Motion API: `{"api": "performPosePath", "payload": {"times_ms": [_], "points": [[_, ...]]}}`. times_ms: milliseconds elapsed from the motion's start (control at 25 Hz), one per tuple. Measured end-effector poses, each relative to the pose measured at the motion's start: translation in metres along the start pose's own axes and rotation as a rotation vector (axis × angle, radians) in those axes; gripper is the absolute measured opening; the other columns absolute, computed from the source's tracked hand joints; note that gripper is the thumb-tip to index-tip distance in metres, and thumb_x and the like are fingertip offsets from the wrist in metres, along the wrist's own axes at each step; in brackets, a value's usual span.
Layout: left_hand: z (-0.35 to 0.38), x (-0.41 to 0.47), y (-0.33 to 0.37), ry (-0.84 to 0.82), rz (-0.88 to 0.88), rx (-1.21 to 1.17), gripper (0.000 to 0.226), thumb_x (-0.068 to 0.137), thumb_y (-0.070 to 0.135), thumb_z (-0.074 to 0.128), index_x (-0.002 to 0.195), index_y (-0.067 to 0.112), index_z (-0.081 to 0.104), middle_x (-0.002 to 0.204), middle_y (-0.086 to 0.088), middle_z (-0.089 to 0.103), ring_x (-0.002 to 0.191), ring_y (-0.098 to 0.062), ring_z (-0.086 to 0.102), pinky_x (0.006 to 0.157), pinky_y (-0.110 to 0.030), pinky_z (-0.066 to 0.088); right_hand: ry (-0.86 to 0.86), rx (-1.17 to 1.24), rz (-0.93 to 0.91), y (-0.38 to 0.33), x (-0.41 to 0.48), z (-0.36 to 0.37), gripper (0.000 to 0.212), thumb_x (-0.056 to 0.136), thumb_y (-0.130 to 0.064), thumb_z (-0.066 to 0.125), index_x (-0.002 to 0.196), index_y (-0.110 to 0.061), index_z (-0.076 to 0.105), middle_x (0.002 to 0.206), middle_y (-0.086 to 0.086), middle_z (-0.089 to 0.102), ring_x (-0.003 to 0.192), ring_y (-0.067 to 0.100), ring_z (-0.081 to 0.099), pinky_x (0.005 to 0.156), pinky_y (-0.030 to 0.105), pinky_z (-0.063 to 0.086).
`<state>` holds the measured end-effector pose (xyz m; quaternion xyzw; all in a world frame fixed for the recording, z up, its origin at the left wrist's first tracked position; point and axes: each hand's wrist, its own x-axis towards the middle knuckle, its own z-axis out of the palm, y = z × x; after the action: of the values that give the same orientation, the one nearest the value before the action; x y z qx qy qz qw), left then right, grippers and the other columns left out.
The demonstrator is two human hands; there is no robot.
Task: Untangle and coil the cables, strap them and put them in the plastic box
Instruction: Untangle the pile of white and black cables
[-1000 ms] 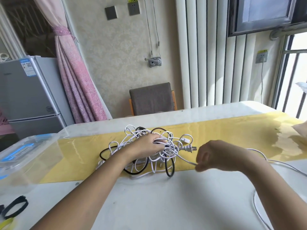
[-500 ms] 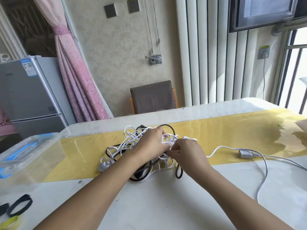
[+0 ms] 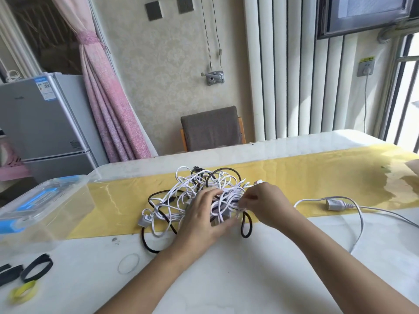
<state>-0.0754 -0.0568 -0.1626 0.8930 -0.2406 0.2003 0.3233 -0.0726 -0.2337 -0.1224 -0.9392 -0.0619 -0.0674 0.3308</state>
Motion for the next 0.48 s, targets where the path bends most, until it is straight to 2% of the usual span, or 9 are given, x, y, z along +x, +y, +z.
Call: {"api": "performPosePath", "payload": {"times_ms": [80,160,240,320,400,480], "points": [[-0.007,-0.004,-0.007,0.019,0.066,-0.047,0.062,0.087,0.065,0.044,0.133,0.025,0.045,0.136,0.019,0.041,0.13,0.005,0.034,0.106,-0.01,0.022,0.018,0.253,0.0,0.001,-0.001,-0.015,0.019,0.087,-0.015,0.061,0.074,-0.004,0.069,0.06,0.004,0.061,0.047,0.003,0.048,0.045,0.017,0.033],[-0.014,-0.003,-0.02,-0.023,0.092,0.026,0.057,0.087,0.062,0.045,0.133,0.027,0.046,0.133,0.021,0.045,0.125,0.003,0.041,0.104,-0.014,0.029,0.096,0.46,-0.02,0.004,-0.001,-0.034,0.021,0.089,-0.011,0.06,0.071,-0.003,0.069,0.057,0.002,0.062,0.044,0.001,0.048,0.048,0.015,0.036],[-0.019,0.006,-0.034,-0.044,0.099,0.28,0.044,0.085,0.045,0.059,0.123,0.024,0.055,0.121,0.013,0.056,0.111,-0.012,0.055,0.095,-0.029,0.042,0.191,0.548,-0.044,0.014,0.001,-0.053,0.022,0.091,-0.009,0.058,0.071,-0.004,0.068,0.056,0.0,0.06,0.045,0.004,0.047,0.049,0.016,0.036],[-0.032,0.029,-0.044,-0.031,0.025,0.45,0.032,0.08,0.022,0.069,0.109,0.015,0.06,0.108,0.0,0.062,0.101,-0.027,0.058,0.085,-0.037,0.043,0.311,0.607,-0.019,0.028,0.003,-0.071,0.023,0.092,-0.012,0.058,0.071,-0.01,0.068,0.057,-0.001,0.057,0.049,0.009,0.04,0.049,0.021,0.031],[-0.053,0.059,-0.051,0.081,-0.093,0.538,0.026,0.08,0.013,0.068,0.104,0.009,0.059,0.105,-0.01,0.062,0.1,-0.032,0.055,0.083,-0.039,0.039,0.461,0.759,0.038,0.046,0.004,-0.092,0.025,0.093,-0.013,0.056,0.07,-0.015,0.066,0.053,-0.009,0.055,0.046,0.005,0.038,0.046,0.017,0.03],[-0.079,0.091,-0.064,0.305,-0.24,0.5,0.023,0.083,0.005,0.061,0.106,0.001,0.057,0.109,-0.022,0.059,0.103,-0.039,0.052,0.085,-0.043,0.038,0.613,0.999,0.09,0.064,0.001,-0.112,0.025,0.095,-0.015,0.053,0.072,-0.016,0.064,0.051,-0.012,0.053,0.043,0.0,0.038,0.045,0.01,0.031]]}}
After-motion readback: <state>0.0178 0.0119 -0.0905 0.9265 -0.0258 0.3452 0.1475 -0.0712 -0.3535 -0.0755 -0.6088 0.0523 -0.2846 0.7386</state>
